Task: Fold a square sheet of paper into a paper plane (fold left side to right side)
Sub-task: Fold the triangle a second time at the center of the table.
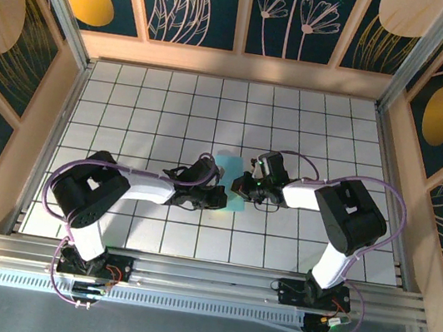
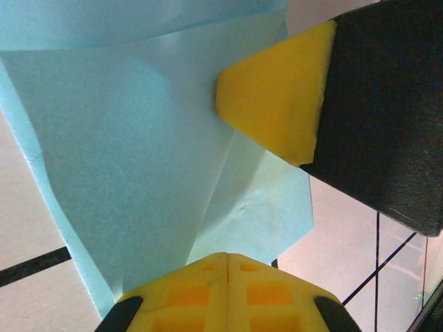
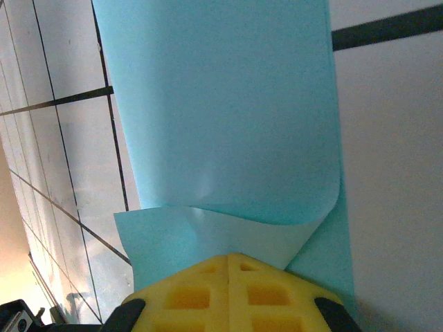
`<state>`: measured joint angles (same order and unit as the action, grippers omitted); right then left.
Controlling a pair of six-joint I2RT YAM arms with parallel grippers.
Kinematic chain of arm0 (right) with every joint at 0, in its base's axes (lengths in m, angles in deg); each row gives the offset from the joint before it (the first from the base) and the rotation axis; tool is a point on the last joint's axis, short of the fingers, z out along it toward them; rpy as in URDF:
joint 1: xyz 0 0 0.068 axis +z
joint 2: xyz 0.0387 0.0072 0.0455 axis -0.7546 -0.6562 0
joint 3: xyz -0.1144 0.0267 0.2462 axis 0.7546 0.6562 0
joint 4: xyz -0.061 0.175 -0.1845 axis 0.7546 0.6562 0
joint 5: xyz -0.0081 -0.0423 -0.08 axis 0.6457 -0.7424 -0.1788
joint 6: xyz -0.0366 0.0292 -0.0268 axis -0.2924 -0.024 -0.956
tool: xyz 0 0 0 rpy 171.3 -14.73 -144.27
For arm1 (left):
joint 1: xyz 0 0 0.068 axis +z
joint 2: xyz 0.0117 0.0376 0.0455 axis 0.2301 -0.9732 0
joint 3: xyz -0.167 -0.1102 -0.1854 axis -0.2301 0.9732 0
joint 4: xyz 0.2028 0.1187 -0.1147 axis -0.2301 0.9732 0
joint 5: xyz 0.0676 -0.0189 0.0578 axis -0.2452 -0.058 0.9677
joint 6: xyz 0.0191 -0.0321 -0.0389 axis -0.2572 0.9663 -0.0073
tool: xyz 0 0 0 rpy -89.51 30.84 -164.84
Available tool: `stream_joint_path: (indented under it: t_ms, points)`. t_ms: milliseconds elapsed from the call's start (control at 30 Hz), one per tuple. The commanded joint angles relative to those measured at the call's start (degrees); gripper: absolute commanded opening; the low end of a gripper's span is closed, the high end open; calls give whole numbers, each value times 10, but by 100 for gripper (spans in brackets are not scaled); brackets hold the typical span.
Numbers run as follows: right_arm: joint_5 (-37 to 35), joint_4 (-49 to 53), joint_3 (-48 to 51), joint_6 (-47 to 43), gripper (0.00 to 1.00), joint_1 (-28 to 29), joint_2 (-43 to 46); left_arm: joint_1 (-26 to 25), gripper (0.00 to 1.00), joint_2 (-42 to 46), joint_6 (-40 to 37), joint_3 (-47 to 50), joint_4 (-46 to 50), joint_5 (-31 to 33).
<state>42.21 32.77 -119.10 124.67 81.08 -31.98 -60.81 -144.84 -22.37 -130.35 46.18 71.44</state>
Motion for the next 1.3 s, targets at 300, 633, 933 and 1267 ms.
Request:
stream_joint_path:
  t_ms: [300, 633, 933, 1267]
  points:
    - [-8, 23, 11, -5, 0, 6, -12, 4, 0, -2, 13, 21, -11, 5]
    - [-7, 28, 9, -6, 0, 6, -16, 4, 0, 5, 18, 38, -12, 4]
    - [-6, 32, 8, -8, 0, 6, -17, 4, 0, 40, 29, 74, -18, -1]
    - [-6, 35, 5, -8, 0, 7, -15, 5, 0, 133, 27, 89, -17, 4]
